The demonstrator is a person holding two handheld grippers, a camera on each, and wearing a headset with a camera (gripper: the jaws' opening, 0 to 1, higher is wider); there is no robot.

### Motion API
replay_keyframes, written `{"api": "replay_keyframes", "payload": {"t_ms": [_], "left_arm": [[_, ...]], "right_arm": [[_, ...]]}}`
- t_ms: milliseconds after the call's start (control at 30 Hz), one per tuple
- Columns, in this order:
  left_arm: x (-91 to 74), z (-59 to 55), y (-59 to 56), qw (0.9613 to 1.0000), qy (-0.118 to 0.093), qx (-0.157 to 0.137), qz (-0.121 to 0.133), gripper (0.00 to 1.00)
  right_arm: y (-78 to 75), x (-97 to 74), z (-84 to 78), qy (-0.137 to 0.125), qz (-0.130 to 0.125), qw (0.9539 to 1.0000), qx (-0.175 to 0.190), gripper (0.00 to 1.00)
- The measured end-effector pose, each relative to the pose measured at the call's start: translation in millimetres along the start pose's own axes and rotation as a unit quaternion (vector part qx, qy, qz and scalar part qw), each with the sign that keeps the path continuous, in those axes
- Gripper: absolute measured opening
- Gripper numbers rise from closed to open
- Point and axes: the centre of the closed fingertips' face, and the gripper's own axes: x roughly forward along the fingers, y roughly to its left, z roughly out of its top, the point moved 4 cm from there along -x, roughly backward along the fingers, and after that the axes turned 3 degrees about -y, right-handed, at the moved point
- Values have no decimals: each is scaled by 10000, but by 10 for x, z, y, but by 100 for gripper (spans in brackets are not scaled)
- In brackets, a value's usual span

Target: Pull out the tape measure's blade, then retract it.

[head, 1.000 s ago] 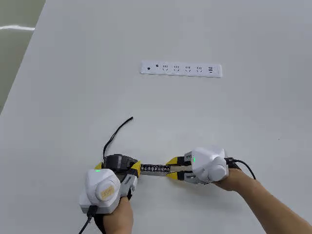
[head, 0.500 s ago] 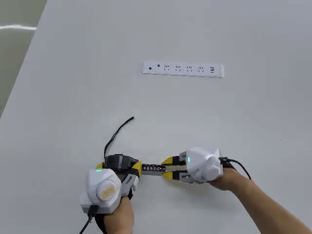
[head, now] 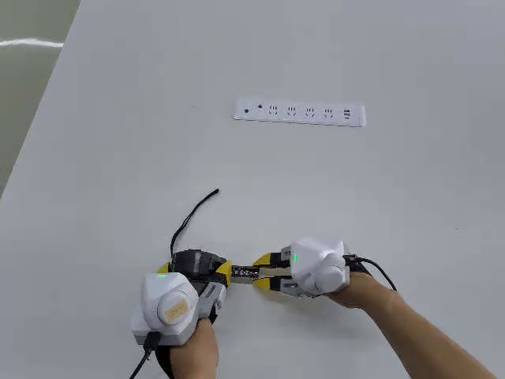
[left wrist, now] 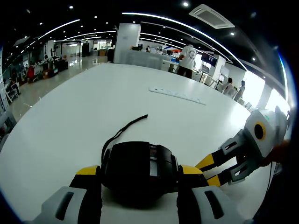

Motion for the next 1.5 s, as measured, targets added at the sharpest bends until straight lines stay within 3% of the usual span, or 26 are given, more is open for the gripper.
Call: {"api": "replay_keyframes", "payload": {"t_ms": [1033,1500], "left_arm": [[-6,-7,1,10000,42,-70,33,62],[-7,-9,-15,9999,54,2,106,63]], "right_arm": [[-15,377,213,-69,-49,10000,-35,13],[-18,378,182,-47,-94,9999,91,14]]}}
